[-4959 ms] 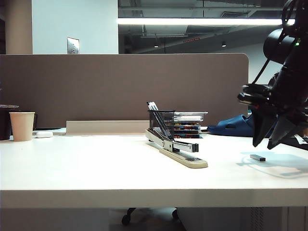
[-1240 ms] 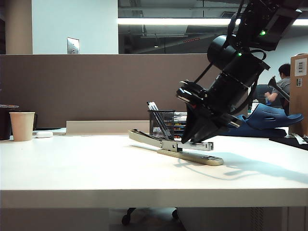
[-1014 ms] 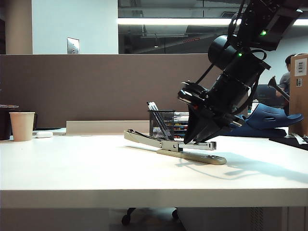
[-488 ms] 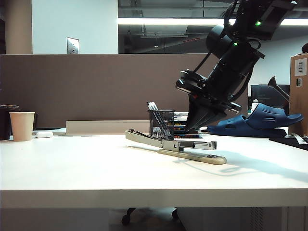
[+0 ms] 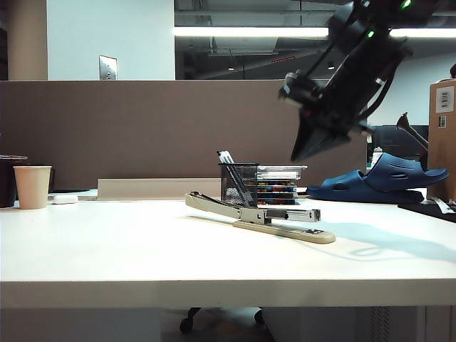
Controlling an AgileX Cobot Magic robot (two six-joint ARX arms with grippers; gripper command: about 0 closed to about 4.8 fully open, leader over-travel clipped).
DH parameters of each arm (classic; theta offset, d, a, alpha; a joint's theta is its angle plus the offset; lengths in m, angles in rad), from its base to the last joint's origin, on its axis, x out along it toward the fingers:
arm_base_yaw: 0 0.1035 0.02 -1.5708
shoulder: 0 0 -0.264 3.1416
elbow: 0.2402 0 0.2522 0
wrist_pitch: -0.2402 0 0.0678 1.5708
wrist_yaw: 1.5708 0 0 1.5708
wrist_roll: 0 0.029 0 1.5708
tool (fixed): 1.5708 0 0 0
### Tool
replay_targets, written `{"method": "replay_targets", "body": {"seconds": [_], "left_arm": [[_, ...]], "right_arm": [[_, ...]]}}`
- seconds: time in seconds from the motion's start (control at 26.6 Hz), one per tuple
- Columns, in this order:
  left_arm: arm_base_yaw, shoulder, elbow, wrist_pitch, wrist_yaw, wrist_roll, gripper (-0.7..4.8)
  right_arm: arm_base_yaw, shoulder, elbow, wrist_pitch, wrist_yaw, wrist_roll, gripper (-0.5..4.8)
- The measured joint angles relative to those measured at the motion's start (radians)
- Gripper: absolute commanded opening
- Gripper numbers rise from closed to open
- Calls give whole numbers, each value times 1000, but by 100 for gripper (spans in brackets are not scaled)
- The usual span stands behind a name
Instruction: Pick up a set of staples and put them into the open stapler.
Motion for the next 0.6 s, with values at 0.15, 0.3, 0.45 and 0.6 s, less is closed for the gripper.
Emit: {"method": "replay_targets", "body": {"seconds": [0.15,0.3,0.45,0.6], "left_arm": [[0,0,0,0,-105,0,-6],[0,0,0,-1,-172,0,-6],[0,0,0,-2,-208,0,-6],[0,0,0,-4,-286,0,-6]], "right_arm": [[-23,-101,0,-3,26,-12,-9],[-45,-202,-2,-21,96,-69,-9],[-83,-292,-3,-46,128,-84,-9],[-135,-375,-3,-51,132,-85,-9]]}}
